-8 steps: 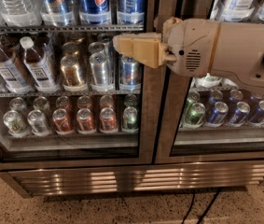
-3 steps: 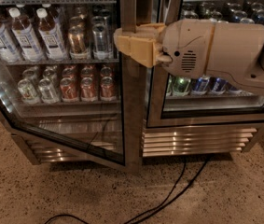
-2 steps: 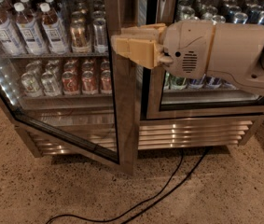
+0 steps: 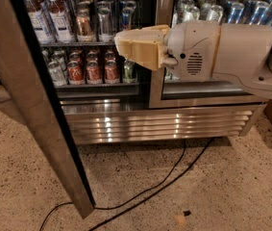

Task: Open left fridge door

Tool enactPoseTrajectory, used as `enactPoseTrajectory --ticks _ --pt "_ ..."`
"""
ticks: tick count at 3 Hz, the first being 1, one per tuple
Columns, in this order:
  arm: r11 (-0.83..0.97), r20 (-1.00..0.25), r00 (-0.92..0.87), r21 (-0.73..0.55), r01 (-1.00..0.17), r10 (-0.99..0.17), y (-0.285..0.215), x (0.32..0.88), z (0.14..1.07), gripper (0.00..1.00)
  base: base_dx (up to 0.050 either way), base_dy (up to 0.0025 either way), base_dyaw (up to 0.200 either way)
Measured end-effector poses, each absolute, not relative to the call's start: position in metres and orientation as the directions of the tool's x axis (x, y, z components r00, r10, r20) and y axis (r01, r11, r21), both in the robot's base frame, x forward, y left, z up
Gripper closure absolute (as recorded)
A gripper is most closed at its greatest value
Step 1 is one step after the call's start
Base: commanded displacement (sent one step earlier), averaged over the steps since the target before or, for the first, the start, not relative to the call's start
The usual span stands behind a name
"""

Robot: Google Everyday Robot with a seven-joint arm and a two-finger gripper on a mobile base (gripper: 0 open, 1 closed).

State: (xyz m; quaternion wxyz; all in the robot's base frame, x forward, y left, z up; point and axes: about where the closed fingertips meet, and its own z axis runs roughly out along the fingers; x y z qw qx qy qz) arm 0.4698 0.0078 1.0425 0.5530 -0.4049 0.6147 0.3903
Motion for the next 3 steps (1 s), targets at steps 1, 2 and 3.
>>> enactPoseTrajectory --ticks 1,2,3 --pt "0.367 -0.996 -0.060 0.032 -0.930 -0.066 0.0079 0.4698 1.0425 1.00 0.000 0.00000 0.000" --pt "0.367 -0.996 -0.060 0.032 -0.930 -0.066 0.0080 0.4698 1.0425 0.81 0.000 0.00000 0.000" --pt "0.367 -0.996 -0.060 0.032 -0.930 -0.066 0.0080 0.4698 1.0425 0.59 0.000 0.00000 0.000"
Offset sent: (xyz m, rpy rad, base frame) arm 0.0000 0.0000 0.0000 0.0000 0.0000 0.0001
